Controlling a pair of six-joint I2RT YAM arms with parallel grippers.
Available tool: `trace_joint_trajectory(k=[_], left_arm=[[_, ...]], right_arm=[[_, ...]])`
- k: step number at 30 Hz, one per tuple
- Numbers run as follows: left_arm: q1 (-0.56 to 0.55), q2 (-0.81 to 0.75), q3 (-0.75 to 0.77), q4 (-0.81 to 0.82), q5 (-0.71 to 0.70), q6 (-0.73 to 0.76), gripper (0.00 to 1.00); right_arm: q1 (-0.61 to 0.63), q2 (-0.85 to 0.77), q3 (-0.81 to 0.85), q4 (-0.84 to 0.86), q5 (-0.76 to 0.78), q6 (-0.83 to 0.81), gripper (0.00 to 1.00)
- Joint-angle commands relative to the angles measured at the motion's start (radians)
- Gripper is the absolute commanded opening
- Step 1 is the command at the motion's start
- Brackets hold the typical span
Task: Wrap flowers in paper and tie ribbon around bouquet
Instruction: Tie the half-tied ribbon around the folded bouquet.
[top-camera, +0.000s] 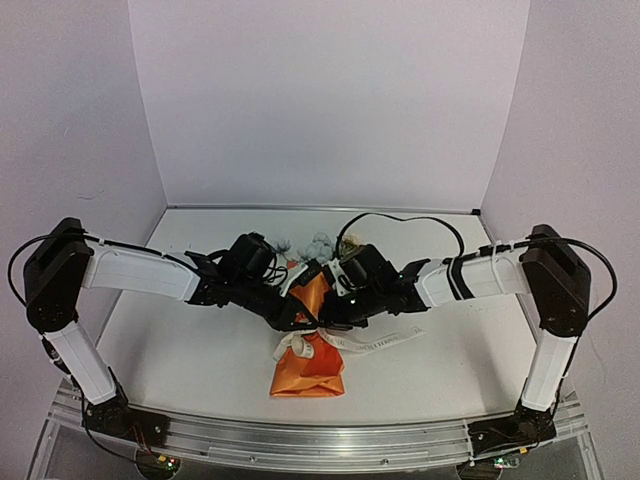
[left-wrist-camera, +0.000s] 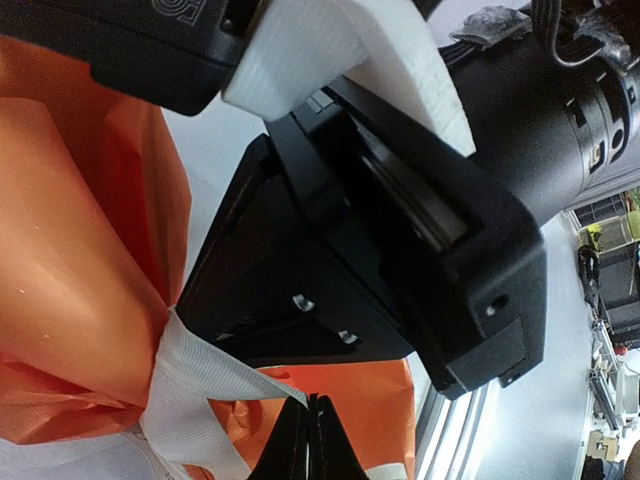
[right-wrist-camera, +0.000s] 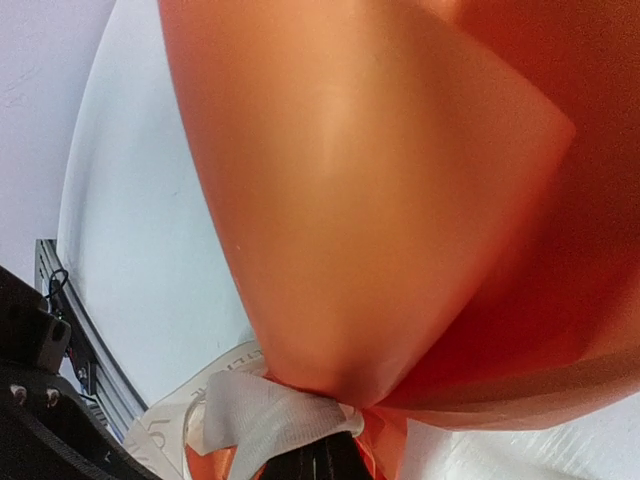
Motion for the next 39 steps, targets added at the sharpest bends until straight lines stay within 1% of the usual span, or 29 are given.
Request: trace_joint_trajectory(k=[1,7,9,12,14,20,28,33,39], left_arm=[[-0.002,0.026,0.064,0.026,0.020,-0.025,0.02],[-0.009,0.079,0.114,0.018,0.018,-0.041,0.04],[-0.015,0.097,0.131,-0.005,-0.007,-0.035,0.05],[-0.018,0.102,0.138,-0.023,-0.057,-0.031,0.09],[-0.018,0.093,0.135,-0.025,-0.078,-0.030,0.13],[-0.017,0.043,0.136,-0.021,-0.149,-0.019,0.33],[-0.015,-0.008,0.146,-0.025,-0.197,0.006,0.49],[-0.015,-0.022,0.149,-0.029,-0.209,0.017,0.54],[-0.004,-0.053,0.127,-0.017,-0.267,0.010,0.55]], right_arm=[[-0.008,0.021,-0.082,0.250,0.092,0.030,0.00],[-0.021,0.055,-0.160,0.465,0.101,0.063,0.00],[-0.023,0.067,-0.172,0.503,0.103,0.061,0.00],[-0.023,0.069,-0.186,0.545,0.107,0.054,0.00],[-0.023,0.066,-0.192,0.557,0.113,0.047,0.00],[-0.026,0.062,-0.195,0.557,0.116,0.032,0.00],[-0.028,0.061,-0.196,0.555,0.114,0.032,0.00],[-0.028,0.061,-0.193,0.555,0.112,0.030,0.00],[-0.028,0.061,-0.193,0.555,0.112,0.030,0.00]])
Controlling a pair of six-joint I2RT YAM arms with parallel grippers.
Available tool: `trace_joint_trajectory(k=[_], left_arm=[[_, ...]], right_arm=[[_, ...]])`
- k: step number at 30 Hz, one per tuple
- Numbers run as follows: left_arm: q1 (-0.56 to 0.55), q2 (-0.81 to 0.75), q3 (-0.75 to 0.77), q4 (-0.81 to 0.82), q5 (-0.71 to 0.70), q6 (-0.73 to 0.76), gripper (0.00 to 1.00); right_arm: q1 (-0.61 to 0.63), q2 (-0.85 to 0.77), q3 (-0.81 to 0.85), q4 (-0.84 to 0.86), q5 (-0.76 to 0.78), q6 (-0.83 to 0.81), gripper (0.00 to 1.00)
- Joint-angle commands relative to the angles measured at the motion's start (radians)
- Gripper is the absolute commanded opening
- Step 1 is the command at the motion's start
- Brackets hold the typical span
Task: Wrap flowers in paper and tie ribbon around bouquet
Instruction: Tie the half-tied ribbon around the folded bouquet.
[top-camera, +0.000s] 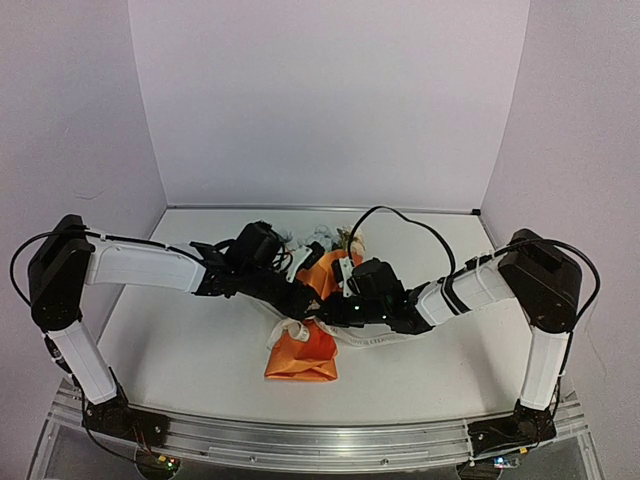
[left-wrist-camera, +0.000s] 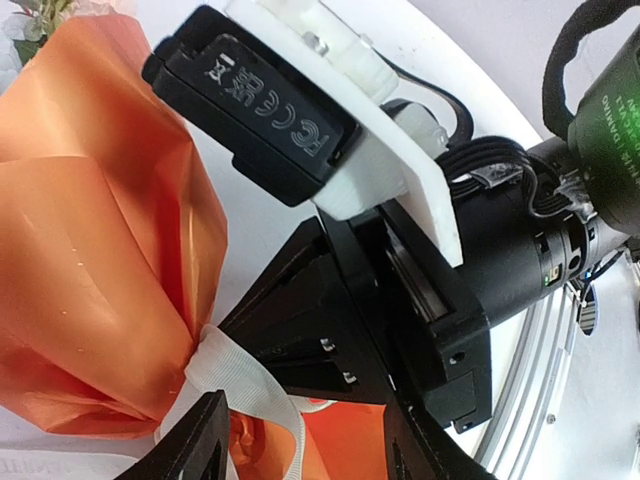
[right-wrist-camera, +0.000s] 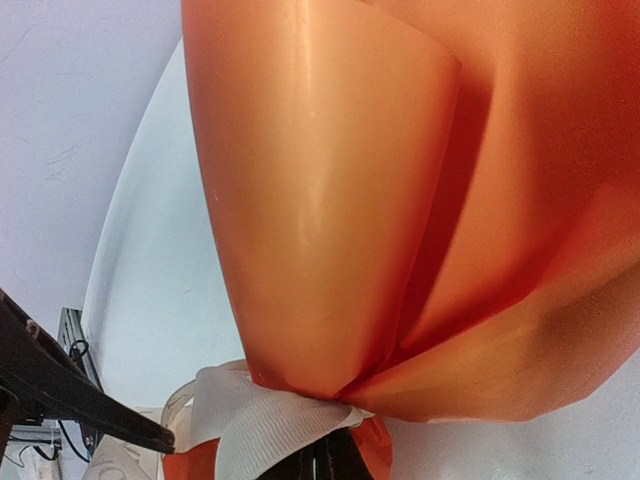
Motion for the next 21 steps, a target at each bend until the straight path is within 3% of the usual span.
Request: trace_joint_trajectory(k=[1,9,17,21], left_arm=[[0.010,-0.087,0.017,0.026,-0.059,0.002,0.55],[0.047,-0.143,-0.025,0.039,-0.133,-0.026,0.59],[0.098,-0.085,-0.020,-0.056,-0.073,-0.061,0.41],[0.099,-0.045,-0.011,-0.088,0.013,-0.057,0.39]], right_arm=[[-0.005,0.005,0.001,0.031,0.017,-0.014,0.00],[-0.005,0.008,0.007,0.026,0.014,-0.011,0.00],[-0.005,0.006,0.012,0.025,0.009,-0.015,0.00],[-0.006,0.002,0.011,0.024,0.008,-0.019,0.00]])
